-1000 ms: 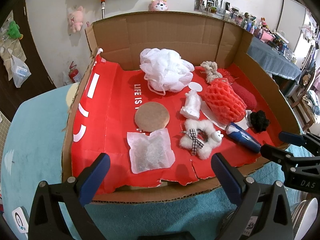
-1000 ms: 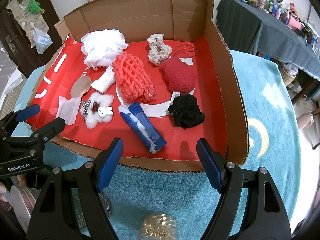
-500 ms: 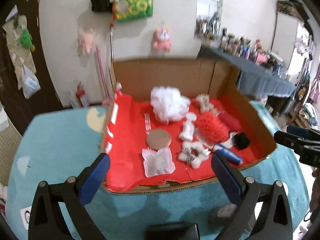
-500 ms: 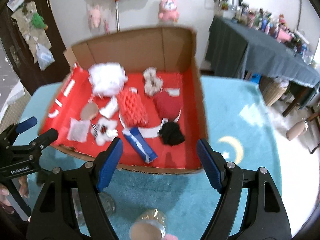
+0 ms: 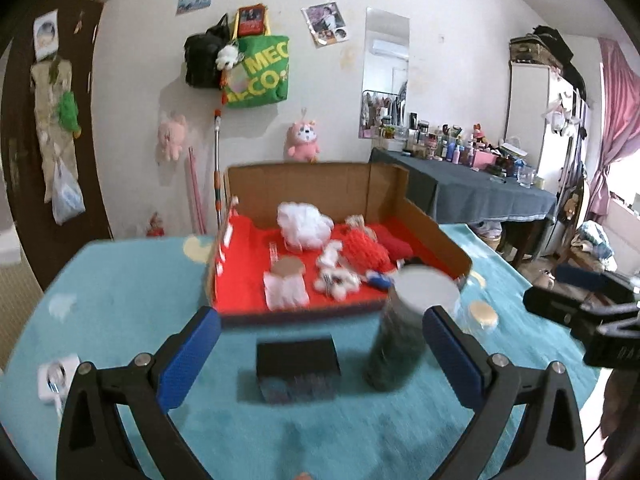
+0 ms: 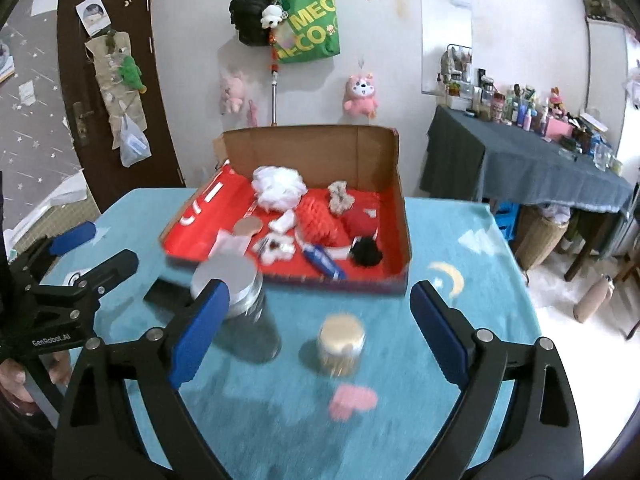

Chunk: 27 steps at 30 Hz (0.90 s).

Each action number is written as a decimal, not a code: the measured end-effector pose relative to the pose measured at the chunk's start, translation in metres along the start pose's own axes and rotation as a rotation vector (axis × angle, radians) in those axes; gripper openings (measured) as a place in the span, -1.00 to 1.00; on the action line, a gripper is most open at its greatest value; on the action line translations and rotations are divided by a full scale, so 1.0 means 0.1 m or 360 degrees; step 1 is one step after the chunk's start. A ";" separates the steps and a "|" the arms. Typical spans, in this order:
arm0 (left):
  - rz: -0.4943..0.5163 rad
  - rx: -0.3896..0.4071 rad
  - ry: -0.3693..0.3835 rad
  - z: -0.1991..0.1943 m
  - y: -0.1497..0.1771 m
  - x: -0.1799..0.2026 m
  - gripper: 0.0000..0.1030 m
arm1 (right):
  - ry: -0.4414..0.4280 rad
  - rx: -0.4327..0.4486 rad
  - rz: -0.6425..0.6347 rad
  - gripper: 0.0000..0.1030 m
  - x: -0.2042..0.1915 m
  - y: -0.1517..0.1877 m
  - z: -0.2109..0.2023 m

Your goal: Organize soft objects

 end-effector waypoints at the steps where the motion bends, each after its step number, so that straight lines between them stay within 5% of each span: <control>1: -0.0010 -0.0017 0.0003 -0.01 0.09 0.01 1.00 | 0.0011 -0.0003 0.0007 0.81 0.00 0.09 0.00; 14: -0.0010 -0.0377 -0.0066 0.51 0.98 0.12 1.00 | 0.0143 -0.0295 0.0086 0.81 0.14 1.07 0.62; 27: -0.0054 -0.0574 -0.0200 0.74 1.23 0.06 1.00 | 0.0249 -0.0367 0.0065 0.83 0.18 1.29 0.81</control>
Point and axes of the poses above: each gripper's, at about its wrist camera, not at the fingertips, and z roughly the way its jaws point, x to its right, y to its underside, the point moved 5 cm from there along z, roughly the way its jaws point, and after that the axes turned 1 degree about y, right-handed, at the moved point
